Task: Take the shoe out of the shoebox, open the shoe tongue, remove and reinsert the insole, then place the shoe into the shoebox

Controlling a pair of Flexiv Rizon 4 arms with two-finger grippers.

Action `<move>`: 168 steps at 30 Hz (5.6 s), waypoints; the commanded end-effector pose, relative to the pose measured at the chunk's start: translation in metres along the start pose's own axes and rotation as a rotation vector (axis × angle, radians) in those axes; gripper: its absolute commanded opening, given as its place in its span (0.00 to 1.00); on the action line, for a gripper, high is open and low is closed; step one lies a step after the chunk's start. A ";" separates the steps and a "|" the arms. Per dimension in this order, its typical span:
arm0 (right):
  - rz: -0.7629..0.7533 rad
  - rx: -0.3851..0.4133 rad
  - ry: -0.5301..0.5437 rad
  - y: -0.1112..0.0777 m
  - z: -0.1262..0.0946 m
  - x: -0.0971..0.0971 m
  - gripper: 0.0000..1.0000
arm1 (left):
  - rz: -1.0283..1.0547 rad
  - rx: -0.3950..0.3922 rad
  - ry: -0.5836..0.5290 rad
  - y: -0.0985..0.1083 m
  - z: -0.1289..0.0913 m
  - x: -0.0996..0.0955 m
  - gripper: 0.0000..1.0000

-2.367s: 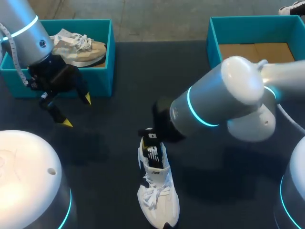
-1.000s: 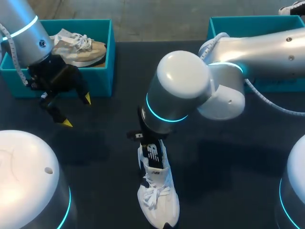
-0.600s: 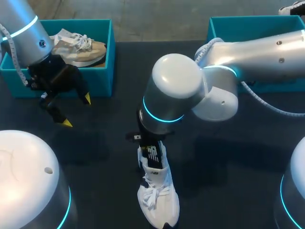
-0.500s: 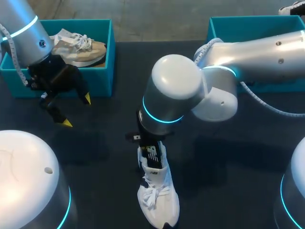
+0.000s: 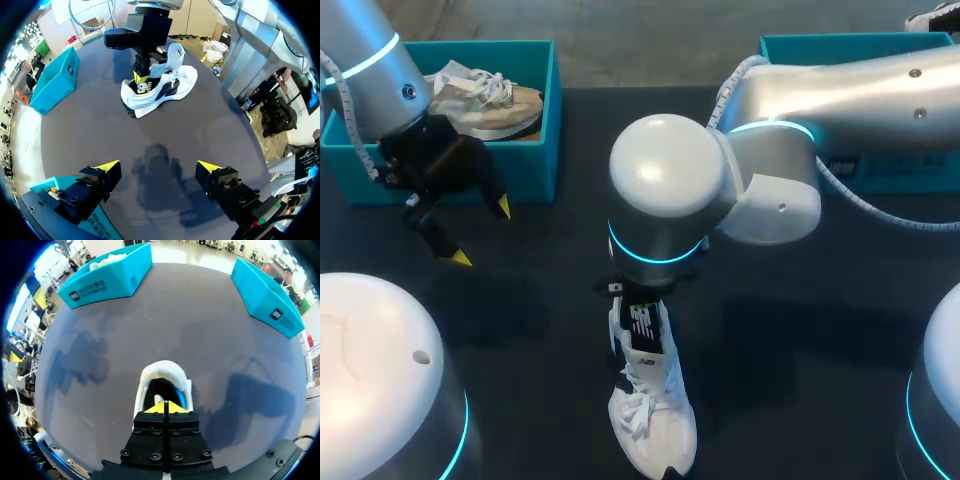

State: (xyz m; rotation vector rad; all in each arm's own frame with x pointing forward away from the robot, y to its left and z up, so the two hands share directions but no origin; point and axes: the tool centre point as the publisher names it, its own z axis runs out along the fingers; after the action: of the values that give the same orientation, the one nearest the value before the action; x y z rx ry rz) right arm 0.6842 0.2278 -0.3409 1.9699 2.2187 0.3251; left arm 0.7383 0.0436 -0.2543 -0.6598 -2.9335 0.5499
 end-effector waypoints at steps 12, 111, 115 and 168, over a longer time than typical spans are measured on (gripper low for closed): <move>0.049 -0.019 -0.123 -0.007 0.020 -0.004 0.00 | 0.000 -0.004 0.000 0.000 0.000 0.001 1.00; 0.244 -0.107 -0.536 -0.014 0.053 -0.019 0.00 | -0.020 0.046 -0.006 0.031 -0.022 -0.001 1.00; 0.236 -0.112 -0.500 -0.015 0.049 -0.017 0.00 | -0.020 0.046 -0.006 0.031 -0.022 -0.001 1.00; 0.193 -0.194 -0.535 0.001 0.019 -0.006 0.00 | -0.020 0.046 -0.006 0.031 -0.022 -0.001 1.00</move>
State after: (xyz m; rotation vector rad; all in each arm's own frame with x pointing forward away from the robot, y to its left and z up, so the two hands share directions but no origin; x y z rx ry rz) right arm 0.6993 0.2160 -0.3609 1.4666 2.0493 -0.1716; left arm 0.7563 0.0756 -0.2456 -0.6235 -2.9182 0.6190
